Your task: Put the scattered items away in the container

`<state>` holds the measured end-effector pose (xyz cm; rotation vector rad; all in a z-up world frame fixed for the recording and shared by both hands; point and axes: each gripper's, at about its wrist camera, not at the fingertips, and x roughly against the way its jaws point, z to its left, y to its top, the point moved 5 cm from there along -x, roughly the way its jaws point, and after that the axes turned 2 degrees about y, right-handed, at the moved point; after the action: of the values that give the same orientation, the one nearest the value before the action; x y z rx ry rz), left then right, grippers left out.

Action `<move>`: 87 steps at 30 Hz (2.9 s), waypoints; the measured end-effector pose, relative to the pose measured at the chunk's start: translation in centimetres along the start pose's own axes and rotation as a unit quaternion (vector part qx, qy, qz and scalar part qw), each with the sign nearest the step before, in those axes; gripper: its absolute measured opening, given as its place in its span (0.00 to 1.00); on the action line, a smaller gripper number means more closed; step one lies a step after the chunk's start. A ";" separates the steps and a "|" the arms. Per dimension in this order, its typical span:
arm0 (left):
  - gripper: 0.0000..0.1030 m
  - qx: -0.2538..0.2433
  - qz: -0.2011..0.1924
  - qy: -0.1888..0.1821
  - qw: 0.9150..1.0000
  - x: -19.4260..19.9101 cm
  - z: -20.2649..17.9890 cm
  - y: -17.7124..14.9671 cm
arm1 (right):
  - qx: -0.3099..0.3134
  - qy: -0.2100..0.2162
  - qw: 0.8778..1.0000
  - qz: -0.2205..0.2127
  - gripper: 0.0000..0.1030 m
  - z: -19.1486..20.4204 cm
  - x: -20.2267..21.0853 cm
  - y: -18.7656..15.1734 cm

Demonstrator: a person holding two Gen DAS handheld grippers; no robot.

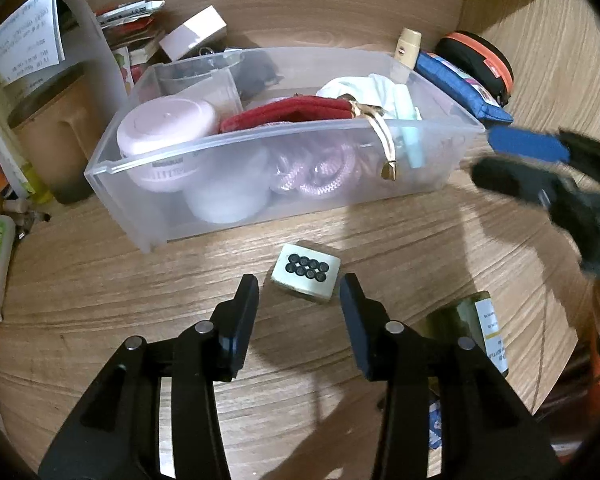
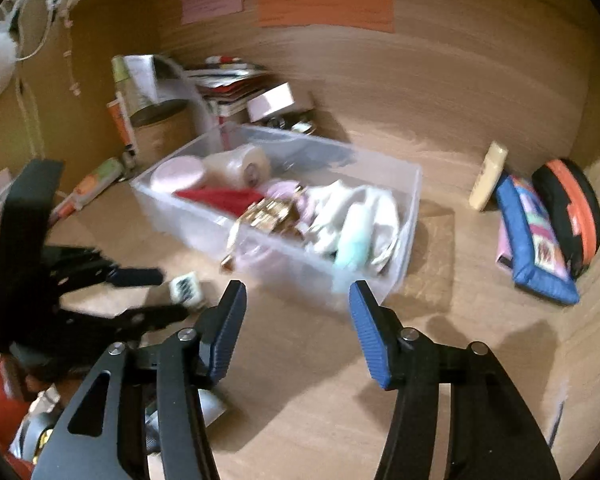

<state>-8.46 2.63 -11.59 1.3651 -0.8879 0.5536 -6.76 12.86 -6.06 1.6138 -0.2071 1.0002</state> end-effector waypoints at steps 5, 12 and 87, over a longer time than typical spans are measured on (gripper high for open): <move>0.41 0.000 0.006 0.004 1.000 -0.3 0.0 -0.3 | -0.013 0.039 0.999 0.025 0.50 1.7 0.2 -2.6; 0.41 0.007 0.011 0.007 1.000 -0.4 0.1 -0.4 | -0.006 0.070 0.996 0.051 0.50 4.2 -0.4 -5.4; 0.36 0.040 -0.115 0.033 0.992 5.2 2.1 9.2 | 0.011 -0.029 0.998 -0.047 0.37 -2.1 -2.0 7.5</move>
<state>-13.15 1.19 -2.04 1.4897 -0.6506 0.4573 -13.62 11.52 -2.07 1.6584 -0.1585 0.8870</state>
